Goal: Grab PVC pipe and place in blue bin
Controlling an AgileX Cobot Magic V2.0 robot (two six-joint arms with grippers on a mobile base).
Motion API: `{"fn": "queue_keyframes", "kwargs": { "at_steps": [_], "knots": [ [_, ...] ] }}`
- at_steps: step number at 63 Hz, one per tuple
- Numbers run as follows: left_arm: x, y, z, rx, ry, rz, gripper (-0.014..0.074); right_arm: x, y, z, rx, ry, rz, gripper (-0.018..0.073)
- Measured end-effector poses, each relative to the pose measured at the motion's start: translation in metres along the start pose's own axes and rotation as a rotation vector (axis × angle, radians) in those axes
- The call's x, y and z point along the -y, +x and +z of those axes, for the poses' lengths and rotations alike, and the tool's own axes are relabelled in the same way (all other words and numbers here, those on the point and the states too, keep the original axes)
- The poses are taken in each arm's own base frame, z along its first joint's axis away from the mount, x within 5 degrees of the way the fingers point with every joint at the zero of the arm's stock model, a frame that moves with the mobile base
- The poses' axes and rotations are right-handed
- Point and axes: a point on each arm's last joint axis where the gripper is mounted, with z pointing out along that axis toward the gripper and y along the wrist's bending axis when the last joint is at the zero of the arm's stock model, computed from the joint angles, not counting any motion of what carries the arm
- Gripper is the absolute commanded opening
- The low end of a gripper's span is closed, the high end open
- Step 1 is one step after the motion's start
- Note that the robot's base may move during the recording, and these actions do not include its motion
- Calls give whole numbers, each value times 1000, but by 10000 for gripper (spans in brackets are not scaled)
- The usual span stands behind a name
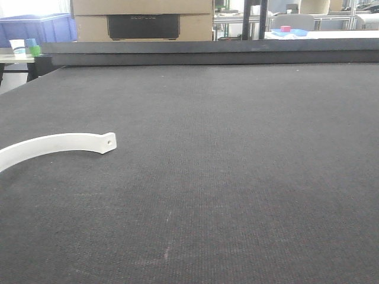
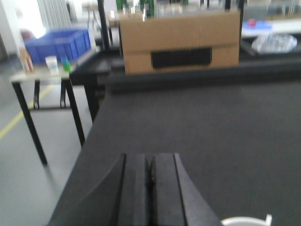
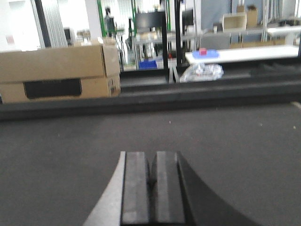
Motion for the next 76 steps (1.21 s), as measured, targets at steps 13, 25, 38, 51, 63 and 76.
{"fn": "queue_keyframes", "kwargs": {
  "at_steps": [13, 25, 38, 51, 63, 76],
  "knots": [
    [0, -11, 34, -203, 8, -8, -111, -3, -7, 36, -337, 6, 12, -153],
    [2, 3, 65, -347, 6, 29, -111, 0, 21, 74, -625, 23, 37, -153],
    [7, 18, 90, -468, 34, -3, -111, 2, 35, 92, -716, 31, 56, -153],
    [14, 22, 93, -508, 79, -106, -111, 7, 57, 104, -727, 48, 65, -153],
    [16, 31, 91, -570, 90, -123, -111, 7, 70, 105, -740, 50, 99, -151],
    [21, 49, 89, -647, 113, -167, -111, 4, 61, 112, -870, 37, 109, -151]
  ]
}}
